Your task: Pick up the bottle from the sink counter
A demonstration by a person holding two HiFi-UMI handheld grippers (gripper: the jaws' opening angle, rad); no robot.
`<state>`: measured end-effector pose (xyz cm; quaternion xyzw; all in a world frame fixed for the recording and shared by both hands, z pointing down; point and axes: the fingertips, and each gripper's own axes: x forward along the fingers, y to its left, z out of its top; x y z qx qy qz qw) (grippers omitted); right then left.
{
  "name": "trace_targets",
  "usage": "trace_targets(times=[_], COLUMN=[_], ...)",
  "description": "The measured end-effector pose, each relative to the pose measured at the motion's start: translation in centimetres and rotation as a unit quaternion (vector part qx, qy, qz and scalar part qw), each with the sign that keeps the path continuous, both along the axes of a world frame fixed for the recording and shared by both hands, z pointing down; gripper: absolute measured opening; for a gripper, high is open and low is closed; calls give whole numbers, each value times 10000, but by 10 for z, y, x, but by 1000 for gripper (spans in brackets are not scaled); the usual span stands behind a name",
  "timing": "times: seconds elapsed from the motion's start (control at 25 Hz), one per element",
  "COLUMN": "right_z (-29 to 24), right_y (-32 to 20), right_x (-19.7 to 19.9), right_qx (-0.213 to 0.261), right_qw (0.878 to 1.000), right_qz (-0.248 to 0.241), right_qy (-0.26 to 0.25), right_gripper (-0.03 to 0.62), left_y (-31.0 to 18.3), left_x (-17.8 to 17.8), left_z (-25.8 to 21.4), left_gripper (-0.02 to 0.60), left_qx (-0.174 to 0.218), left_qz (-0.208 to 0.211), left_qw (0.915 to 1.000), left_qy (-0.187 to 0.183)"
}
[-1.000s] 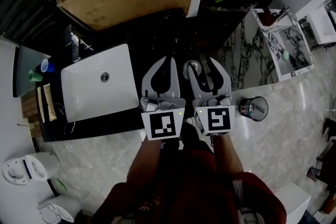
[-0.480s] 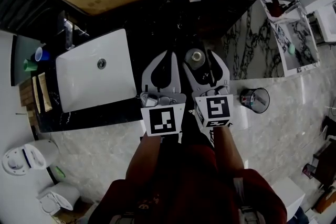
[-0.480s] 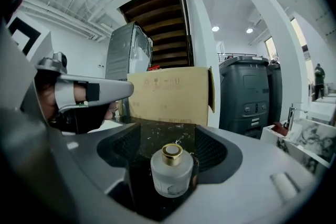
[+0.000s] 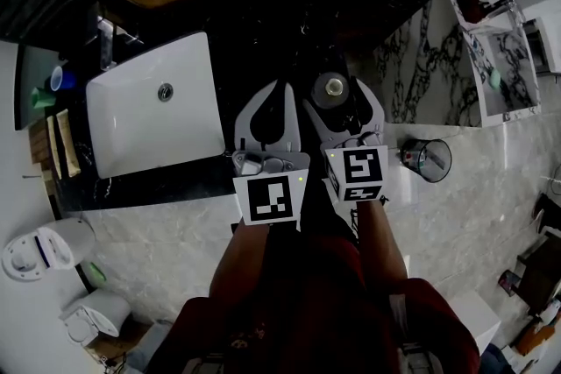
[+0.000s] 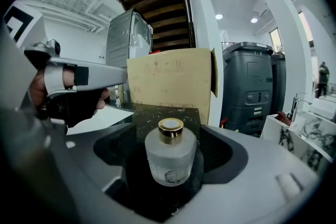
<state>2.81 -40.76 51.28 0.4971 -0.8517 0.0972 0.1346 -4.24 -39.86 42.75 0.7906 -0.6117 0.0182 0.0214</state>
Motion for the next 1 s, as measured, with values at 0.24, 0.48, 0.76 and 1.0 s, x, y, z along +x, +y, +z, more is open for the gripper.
trace_targets(times=[0.24, 0.48, 0.76, 1.0], right_z=[21, 34, 41, 42], right_y=[-7, -11, -14, -15], right_x=[0, -3, -7, -5], right_qx=[-288, -513, -611, -581], right_qw=[9996, 9986, 9980, 9980], right_qz=[-34, -98, -140, -141], right_qy=[62, 51, 91, 185], right_gripper=[388, 390, 371, 339], left_y=[-4, -8, -11, -13], left_x=[1, -1, -4, -8], left_z=[12, 18, 21, 23], left_gripper=[3, 3, 3, 3], left_qx=[-106, -175, -207, -249], left_qz=[12, -22, -38, -48], left_qw=[9999, 9998, 9998, 9997], left_qy=[-43, -17, -41, -59])
